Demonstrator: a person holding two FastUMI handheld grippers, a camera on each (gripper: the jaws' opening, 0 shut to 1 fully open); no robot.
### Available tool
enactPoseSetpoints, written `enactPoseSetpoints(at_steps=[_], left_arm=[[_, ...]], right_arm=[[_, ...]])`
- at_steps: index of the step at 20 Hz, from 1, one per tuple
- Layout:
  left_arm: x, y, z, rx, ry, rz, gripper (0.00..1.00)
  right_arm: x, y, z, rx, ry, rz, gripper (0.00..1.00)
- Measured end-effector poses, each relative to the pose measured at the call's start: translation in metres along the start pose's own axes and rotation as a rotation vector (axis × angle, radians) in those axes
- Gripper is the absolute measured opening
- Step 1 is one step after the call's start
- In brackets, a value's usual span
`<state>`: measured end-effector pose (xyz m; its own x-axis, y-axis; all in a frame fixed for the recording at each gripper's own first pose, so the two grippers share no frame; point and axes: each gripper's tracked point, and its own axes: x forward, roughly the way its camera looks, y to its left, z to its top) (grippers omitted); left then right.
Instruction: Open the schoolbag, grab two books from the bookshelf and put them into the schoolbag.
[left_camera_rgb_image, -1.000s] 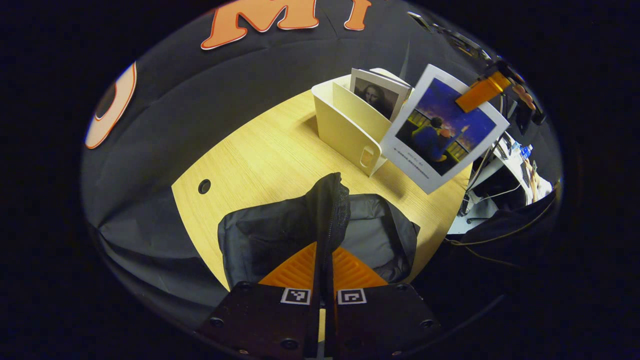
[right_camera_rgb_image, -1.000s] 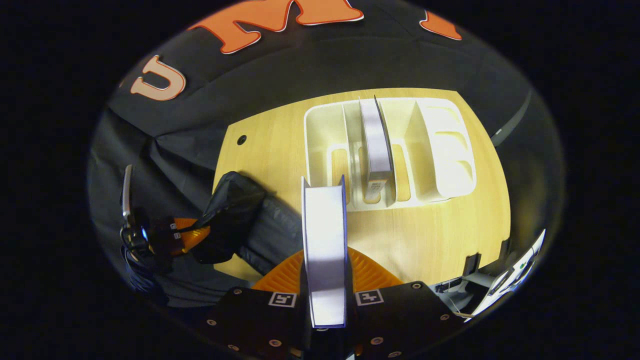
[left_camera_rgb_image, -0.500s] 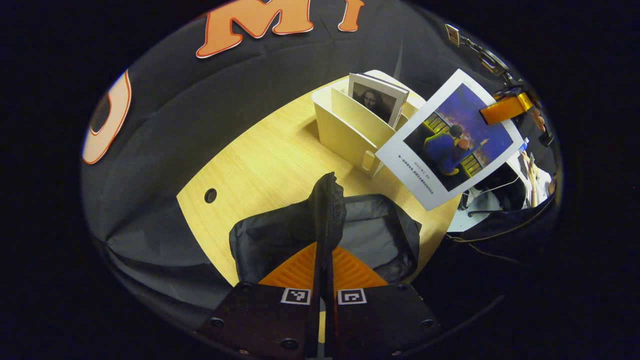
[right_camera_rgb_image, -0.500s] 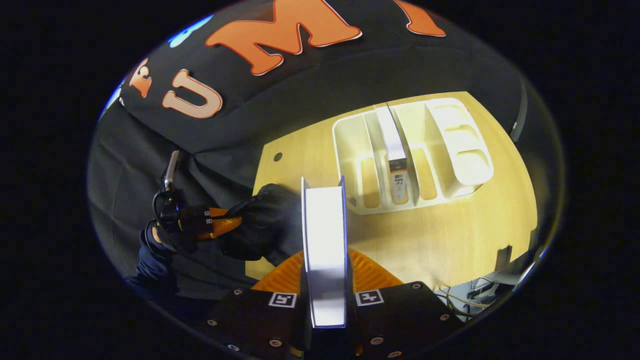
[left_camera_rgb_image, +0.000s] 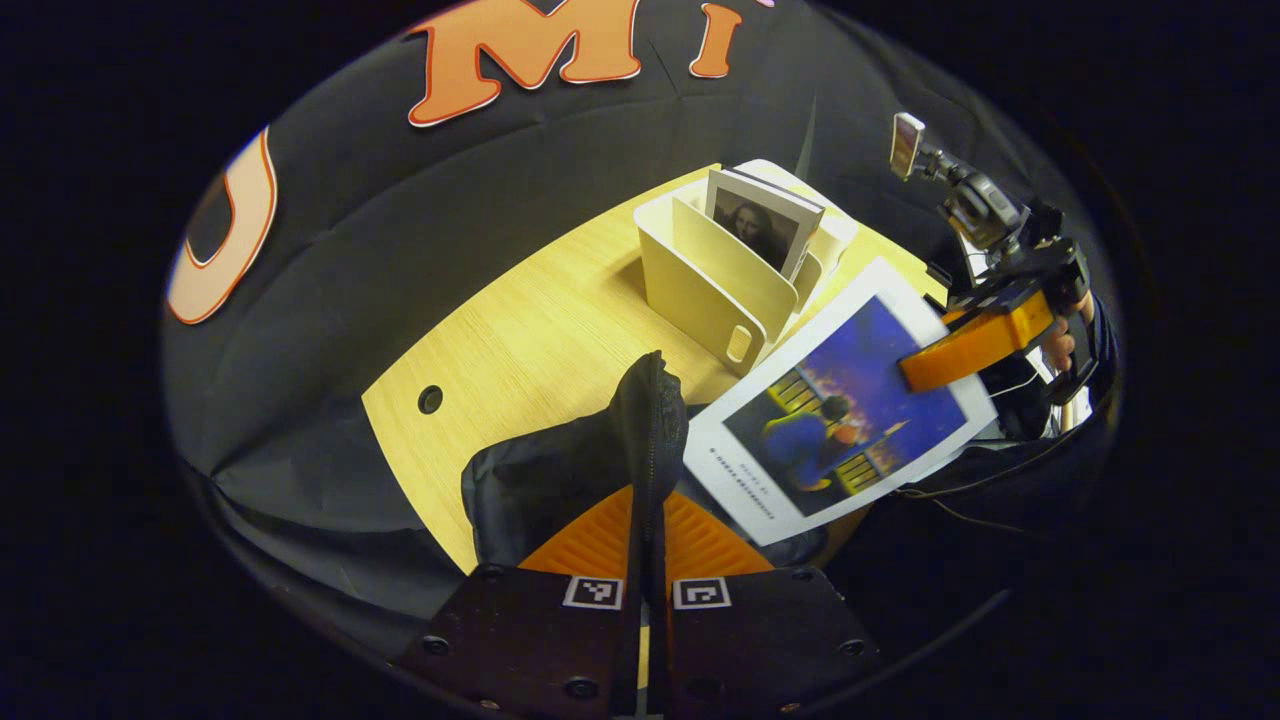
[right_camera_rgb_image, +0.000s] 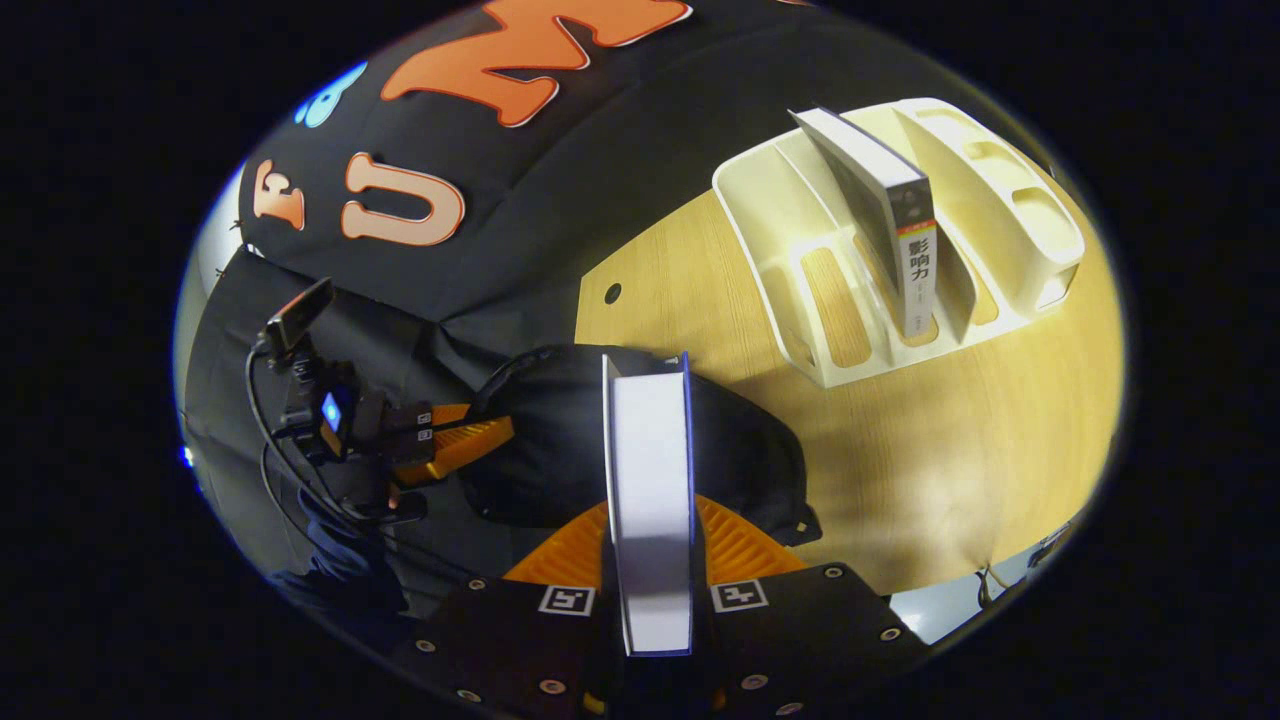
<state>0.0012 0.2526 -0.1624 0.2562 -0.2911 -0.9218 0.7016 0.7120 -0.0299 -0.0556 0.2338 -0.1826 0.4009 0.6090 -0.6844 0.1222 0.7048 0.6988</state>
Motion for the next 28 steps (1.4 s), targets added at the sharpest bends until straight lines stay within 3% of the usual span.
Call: enactPoseSetpoints(at_steps=[4, 10, 17, 19, 22, 23, 25, 27, 28], left_arm=[[-0.002, -0.003, 0.002, -0.023, -0.007, 0.005, 0.04], [-0.004, -0.015, 0.011, -0.057, -0.036, -0.013, 0.04], [-0.001, -0.029, 0.020, -0.069, -0.056, -0.038, 0.05], [-0.001, -0.030, 0.020, -0.071, -0.060, -0.039, 0.04], [-0.001, -0.028, 0.020, -0.091, -0.070, -0.034, 0.04], [-0.001, -0.028, 0.019, -0.098, -0.072, -0.034, 0.04], [0.000, -0.025, 0.016, -0.107, -0.074, -0.027, 0.04], [0.002, -0.024, 0.017, -0.115, -0.077, -0.027, 0.04], [0.002, -0.025, 0.018, -0.115, -0.081, -0.026, 0.04]], right_arm=[[0.044, 0.001, -0.001, 0.205, 0.006, 0.114, 0.26], [0.105, 0.004, -0.002, 0.345, -0.026, 0.203, 0.26], [0.162, 0.023, -0.014, 0.336, -0.072, 0.156, 0.26], [0.172, 0.027, -0.024, 0.328, -0.041, 0.149, 0.26], [0.172, 0.023, -0.033, 0.273, -0.018, 0.092, 0.34], [0.164, 0.016, -0.034, 0.241, -0.014, 0.066, 0.24], [0.156, 0.003, -0.035, 0.149, 0.013, 0.001, 0.55], [0.144, -0.012, -0.038, 0.048, 0.035, -0.075, 0.93], [0.137, -0.011, -0.041, 0.021, 0.040, -0.090, 0.96]])
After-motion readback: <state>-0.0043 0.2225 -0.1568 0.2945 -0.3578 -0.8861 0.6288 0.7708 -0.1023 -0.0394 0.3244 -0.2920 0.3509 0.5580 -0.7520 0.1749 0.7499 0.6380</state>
